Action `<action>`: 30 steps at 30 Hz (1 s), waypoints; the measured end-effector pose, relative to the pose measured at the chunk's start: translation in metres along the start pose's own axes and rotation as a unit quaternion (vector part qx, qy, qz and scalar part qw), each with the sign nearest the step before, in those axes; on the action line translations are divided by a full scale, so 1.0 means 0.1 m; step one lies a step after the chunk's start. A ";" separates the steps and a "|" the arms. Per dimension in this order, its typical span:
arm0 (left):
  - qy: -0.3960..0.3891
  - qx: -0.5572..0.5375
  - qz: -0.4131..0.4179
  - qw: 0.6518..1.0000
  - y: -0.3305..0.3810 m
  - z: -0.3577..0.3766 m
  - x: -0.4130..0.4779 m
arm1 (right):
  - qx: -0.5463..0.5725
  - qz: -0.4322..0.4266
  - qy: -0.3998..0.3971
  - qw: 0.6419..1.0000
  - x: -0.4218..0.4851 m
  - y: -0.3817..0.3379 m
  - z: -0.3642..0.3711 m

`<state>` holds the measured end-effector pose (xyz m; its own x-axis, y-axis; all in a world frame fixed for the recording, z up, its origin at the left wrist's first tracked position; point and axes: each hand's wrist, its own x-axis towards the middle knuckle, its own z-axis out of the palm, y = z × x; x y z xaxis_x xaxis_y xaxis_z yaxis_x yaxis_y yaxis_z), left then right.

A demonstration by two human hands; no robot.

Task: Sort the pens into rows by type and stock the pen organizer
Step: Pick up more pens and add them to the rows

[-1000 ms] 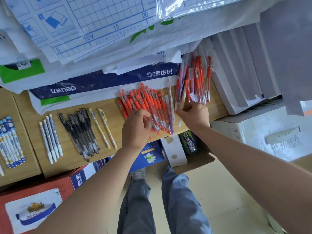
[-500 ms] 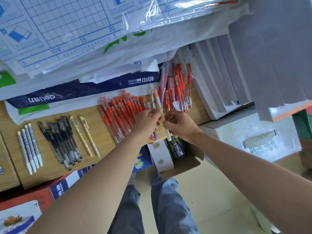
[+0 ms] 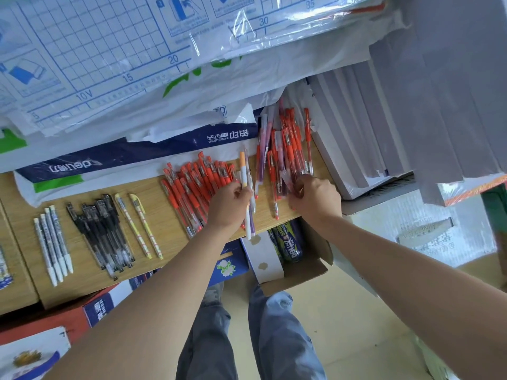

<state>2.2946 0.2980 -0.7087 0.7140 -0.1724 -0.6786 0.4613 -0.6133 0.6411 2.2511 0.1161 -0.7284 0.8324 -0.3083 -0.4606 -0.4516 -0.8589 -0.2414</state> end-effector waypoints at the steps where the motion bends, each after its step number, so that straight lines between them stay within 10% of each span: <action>1: -0.001 0.000 0.004 1.000 0.00 0.00 0.00 | 0.024 0.002 0.007 1.000 0.02 0.01 0.00; 7: -0.003 -0.020 -0.007 1.000 -0.02 -0.01 0.00 | 0.184 -0.039 0.034 0.982 0.17 -0.03 -0.09; 30: 0.040 0.007 -0.020 0.999 -0.15 -0.20 0.02 | 0.087 0.050 0.053 0.994 0.25 -0.36 0.08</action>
<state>2.2995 0.3217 -0.7123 0.7353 -0.0854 -0.6723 0.4834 -0.6292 0.6086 2.2857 0.1427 -0.7380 0.8050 -0.4380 -0.4002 -0.5754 -0.7406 -0.3470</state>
